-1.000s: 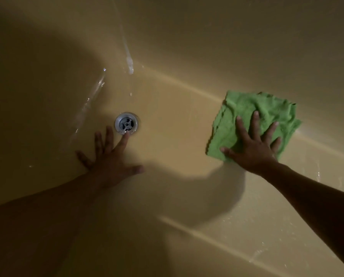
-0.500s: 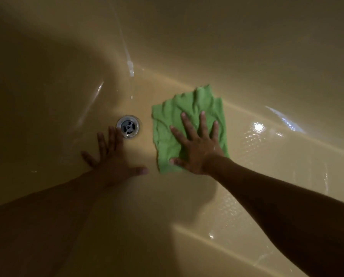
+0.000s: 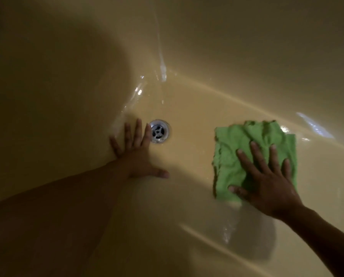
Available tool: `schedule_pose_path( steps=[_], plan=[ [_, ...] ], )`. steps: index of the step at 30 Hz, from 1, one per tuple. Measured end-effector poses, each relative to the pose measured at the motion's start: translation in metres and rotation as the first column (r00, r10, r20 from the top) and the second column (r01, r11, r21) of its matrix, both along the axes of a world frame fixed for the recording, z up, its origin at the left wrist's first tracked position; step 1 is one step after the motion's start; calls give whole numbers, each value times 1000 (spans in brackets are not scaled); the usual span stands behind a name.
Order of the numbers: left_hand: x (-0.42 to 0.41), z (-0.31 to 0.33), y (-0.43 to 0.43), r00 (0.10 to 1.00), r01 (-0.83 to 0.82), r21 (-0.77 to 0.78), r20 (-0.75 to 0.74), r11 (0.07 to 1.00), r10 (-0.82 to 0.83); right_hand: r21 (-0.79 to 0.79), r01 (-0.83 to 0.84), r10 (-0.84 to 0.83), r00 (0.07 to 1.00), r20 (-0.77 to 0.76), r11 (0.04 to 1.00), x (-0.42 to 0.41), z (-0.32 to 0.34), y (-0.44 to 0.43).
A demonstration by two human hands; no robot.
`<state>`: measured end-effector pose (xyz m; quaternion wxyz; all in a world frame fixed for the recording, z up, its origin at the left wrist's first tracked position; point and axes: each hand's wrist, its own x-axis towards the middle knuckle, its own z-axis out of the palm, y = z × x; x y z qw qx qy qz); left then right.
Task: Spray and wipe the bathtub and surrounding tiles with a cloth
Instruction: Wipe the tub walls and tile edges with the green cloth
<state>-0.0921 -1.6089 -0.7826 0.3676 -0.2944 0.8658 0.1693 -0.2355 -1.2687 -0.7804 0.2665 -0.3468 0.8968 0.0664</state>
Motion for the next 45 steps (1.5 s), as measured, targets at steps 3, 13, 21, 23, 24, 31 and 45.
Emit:
schedule_pose_path(
  steps=[3, 13, 21, 23, 24, 31, 45],
  plan=[
    [-2, -5, -4, 999, 13, -23, -32, 1000, -14, -42, 148, -150, 987, -52, 988, -21, -12, -35],
    [17, -2, -37, 970, 223, -106, -70, 969, -231, -211, 207, -254, 940, -229, 955, -59, -30, -196],
    [51, 29, -89, 874, 444, -409, 1, 797, -487, -186, 36, -71, 980, -186, 982, -45, -18, -300],
    [52, 30, -88, 884, 423, -437, 7, 793, -468, -151, -48, 24, 987, -160, 987, -40, -16, -314],
    [52, 30, -87, 887, 418, -442, 12, 793, -461, -134, -109, 88, 985, -151, 985, -36, -15, -317],
    [56, 34, -82, 908, 368, -475, -2, 800, -419, -64, -412, 413, 911, 3, 909, 4, -12, -261],
    [63, 40, -84, 895, 409, -467, 40, 784, -444, -241, 158, -233, 917, -325, 958, -85, -9, -202]
  ],
)
